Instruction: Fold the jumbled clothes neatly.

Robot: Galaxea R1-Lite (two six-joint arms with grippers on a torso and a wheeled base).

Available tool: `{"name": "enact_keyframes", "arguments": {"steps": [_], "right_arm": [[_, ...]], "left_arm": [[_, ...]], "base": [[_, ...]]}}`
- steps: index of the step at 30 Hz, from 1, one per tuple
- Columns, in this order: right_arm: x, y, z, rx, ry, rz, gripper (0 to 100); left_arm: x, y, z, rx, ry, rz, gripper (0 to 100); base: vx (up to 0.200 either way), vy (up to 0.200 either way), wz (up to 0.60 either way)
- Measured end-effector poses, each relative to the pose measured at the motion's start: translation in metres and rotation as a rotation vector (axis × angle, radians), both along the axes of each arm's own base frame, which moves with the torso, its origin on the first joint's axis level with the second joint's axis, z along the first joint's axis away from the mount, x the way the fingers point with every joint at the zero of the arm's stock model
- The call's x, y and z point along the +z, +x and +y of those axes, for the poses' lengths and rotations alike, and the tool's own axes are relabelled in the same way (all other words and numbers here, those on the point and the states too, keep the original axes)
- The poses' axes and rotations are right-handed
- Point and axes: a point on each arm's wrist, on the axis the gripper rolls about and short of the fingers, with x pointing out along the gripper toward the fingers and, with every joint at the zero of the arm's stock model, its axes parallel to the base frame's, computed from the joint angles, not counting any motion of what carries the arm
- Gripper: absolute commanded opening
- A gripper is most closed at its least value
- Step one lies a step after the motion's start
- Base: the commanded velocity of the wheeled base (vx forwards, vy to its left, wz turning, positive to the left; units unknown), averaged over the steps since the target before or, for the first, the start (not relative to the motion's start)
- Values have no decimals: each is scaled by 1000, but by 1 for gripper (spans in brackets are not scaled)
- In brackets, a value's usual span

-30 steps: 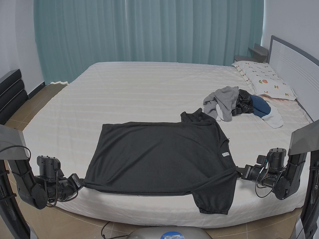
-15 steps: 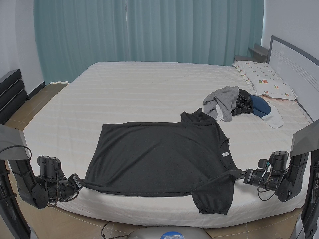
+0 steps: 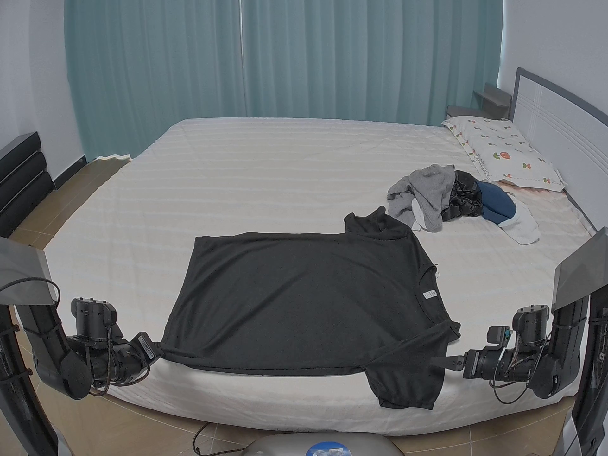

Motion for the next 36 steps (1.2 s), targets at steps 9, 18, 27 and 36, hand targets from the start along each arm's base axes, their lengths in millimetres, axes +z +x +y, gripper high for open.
{"name": "enact_keyframes", "arguments": {"steps": [9, 18, 27, 36], "right_arm": [[-13, 7, 11, 19, -19, -3, 100], [-18, 10, 12, 15, -20, -6, 0], [-16, -3, 6, 4, -25, 26, 0], [-2, -25, -7, -2, -10, 59, 0]], "left_arm": [[0, 0, 0, 0, 0, 1, 0], [0, 0, 0, -1, 0, 1, 0], [0, -2, 0, -3, 4, 5, 0], [0, -8, 0, -47, 50, 7, 0]], "base": [[0, 0, 0], [0, 0, 0], [0, 0, 0], [0, 0, 0]]}}
